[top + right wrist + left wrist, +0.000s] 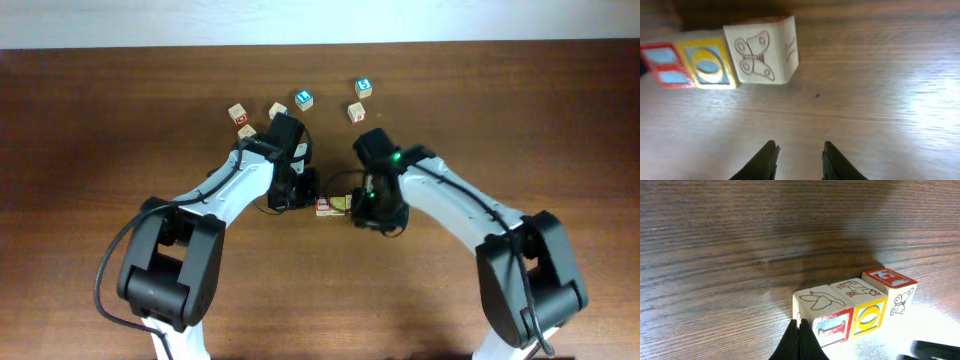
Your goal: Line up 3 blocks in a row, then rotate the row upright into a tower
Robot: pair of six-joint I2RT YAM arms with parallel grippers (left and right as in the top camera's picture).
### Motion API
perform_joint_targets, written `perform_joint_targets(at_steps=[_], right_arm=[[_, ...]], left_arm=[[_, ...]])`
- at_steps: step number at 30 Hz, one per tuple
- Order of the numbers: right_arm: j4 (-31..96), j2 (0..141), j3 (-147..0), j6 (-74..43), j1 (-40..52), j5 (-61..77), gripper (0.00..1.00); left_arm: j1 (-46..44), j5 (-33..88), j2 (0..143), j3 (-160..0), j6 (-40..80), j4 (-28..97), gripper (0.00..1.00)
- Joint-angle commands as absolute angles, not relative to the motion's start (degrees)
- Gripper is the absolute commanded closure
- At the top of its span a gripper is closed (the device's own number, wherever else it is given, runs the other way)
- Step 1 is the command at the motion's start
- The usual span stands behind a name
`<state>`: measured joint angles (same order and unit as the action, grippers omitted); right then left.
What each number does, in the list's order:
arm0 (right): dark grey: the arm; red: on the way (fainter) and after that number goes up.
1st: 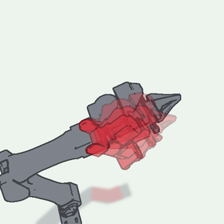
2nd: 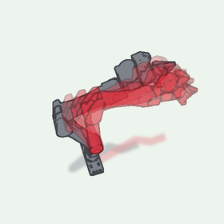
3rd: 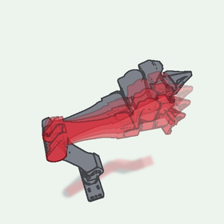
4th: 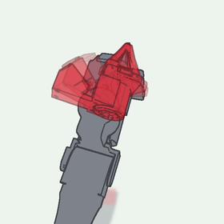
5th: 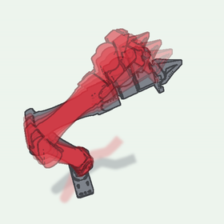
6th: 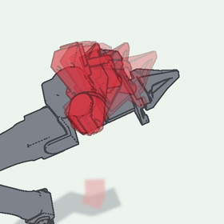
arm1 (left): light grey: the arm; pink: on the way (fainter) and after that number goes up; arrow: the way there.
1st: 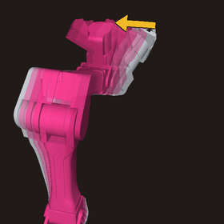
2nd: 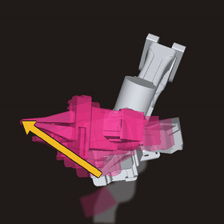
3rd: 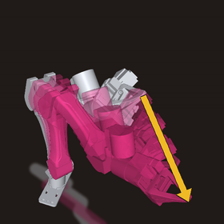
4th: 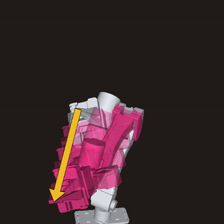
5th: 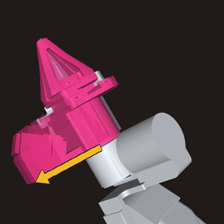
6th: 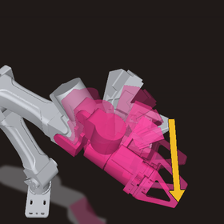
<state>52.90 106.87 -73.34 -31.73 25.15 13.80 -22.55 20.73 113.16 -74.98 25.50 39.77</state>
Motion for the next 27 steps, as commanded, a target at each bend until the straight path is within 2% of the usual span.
perform_joint_targets(at_steps=[1, 4, 8, 13, 27], right_arm=[[52.8, 105.3, -76.4, -27.2, 20.3, 14.6, 0.69], [50.6, 105.8, -75.9, -25.6, 17.6, 14.4, 0.76], [41.8, 108.0, -75.9, -19.0, 17.3, 14.4, 0.76], [36.0, 111.4, -75.9, -16.4, 17.3, 14.8, 0.76], [31.9, 115.7, -75.9, -10.7, 19.1, 18.2, 0.76]], left_arm=[[-22.7, 20.6, 113.6, -74.8, 24.5, 39.8, 1.00], [-22.7, 20.6, 113.6, -74.8, 24.5, 39.7, 1.00], [-22.7, 20.6, 113.6, -74.8, 24.5, 39.7, 1.00], [-22.7, 20.5, 113.6, -74.8, 24.5, 39.7, 1.00], [-22.7, 20.6, 113.6, -74.8, 24.6, 39.9, 1.00]])
